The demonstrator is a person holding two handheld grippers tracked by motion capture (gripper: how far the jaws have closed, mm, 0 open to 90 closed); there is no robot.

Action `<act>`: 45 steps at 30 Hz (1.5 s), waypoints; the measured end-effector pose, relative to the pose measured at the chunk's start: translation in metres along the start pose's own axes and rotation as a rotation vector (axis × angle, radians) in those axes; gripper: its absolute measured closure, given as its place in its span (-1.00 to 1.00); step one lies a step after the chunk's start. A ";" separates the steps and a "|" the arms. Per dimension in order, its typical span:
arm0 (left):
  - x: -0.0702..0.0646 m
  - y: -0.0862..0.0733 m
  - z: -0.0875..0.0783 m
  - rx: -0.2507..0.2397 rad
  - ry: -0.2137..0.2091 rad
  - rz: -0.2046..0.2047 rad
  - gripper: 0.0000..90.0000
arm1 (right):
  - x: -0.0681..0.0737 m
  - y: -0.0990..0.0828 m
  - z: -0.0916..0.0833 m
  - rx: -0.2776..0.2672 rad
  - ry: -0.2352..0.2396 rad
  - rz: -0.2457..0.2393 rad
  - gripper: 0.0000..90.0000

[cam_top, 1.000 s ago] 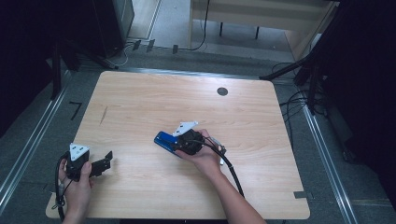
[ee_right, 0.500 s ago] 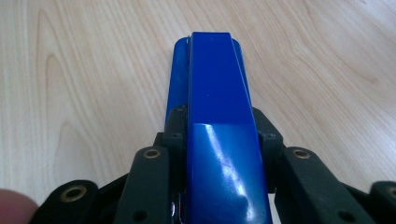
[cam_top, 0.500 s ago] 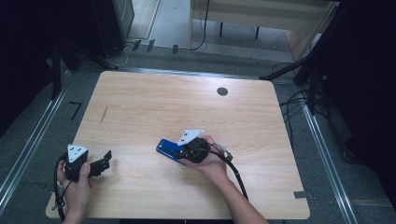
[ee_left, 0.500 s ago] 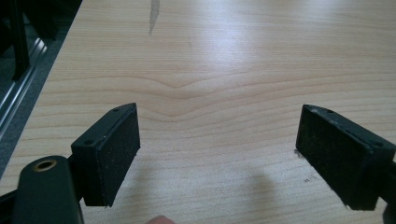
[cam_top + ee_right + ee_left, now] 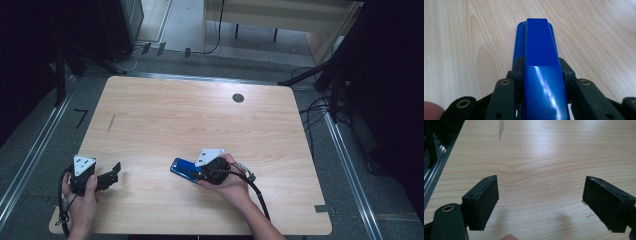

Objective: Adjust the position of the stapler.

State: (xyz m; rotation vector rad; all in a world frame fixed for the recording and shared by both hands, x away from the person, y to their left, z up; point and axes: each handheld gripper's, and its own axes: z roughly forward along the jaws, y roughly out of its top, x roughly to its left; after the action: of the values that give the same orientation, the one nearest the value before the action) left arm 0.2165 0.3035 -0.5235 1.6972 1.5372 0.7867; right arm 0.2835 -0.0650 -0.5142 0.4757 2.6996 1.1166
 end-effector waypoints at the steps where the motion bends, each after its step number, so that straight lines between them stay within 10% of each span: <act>1: 0.000 0.000 0.000 -0.001 0.000 0.002 -0.69 | 0.001 -0.001 -0.001 -0.001 0.002 0.001 0.49; 18: -0.031 0.003 -0.006 -0.017 -0.068 0.057 -0.69 | 0.015 -0.014 -0.010 -0.023 0.049 -0.021 0.49; 34: -0.070 0.006 -0.005 -0.030 -0.157 0.085 -0.68 | 0.014 -0.024 -0.044 -0.143 -0.026 0.070 0.14; 45: -0.112 0.003 -0.004 -0.018 -0.261 0.135 0.12 | 0.019 -0.055 -0.078 -0.223 -0.109 0.152 0.28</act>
State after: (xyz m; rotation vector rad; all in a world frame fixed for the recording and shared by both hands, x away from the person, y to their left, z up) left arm 0.2026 0.1920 -0.5169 1.8243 1.2460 0.6157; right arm 0.2318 -0.1456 -0.4998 0.6910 2.4426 1.3687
